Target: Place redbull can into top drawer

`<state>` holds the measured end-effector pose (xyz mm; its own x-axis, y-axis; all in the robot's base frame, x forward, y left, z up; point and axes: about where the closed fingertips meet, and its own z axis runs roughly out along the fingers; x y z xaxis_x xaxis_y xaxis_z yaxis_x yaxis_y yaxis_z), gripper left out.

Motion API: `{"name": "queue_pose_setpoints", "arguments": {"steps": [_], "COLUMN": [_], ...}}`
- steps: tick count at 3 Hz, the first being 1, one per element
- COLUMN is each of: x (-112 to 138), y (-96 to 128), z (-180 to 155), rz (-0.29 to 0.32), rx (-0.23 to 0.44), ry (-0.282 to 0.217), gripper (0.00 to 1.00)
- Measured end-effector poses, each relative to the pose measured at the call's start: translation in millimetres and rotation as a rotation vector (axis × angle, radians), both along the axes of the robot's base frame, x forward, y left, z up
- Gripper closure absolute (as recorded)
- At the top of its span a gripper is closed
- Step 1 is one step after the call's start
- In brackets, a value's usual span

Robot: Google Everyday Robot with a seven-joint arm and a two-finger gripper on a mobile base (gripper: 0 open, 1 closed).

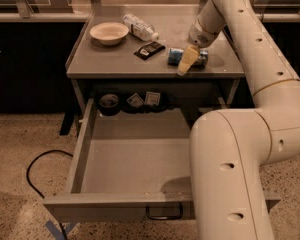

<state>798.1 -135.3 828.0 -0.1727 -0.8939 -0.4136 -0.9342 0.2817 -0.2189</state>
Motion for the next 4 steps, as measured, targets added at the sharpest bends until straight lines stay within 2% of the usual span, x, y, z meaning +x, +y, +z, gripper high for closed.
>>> {"name": "queue_pose_setpoints", "arguments": {"steps": [1, 2, 3, 4], "x": [0, 0, -17, -64], "y": [0, 0, -18, -49], "z": [0, 7, 48, 127], "rz": [0.0, 0.0, 0.009, -0.032], "rx": [0.0, -0.001, 0.049, 0.14], "ry": [0.0, -0.023, -0.122, -0.283], "gripper": [0.41, 0.64, 0.87, 1.0]}}
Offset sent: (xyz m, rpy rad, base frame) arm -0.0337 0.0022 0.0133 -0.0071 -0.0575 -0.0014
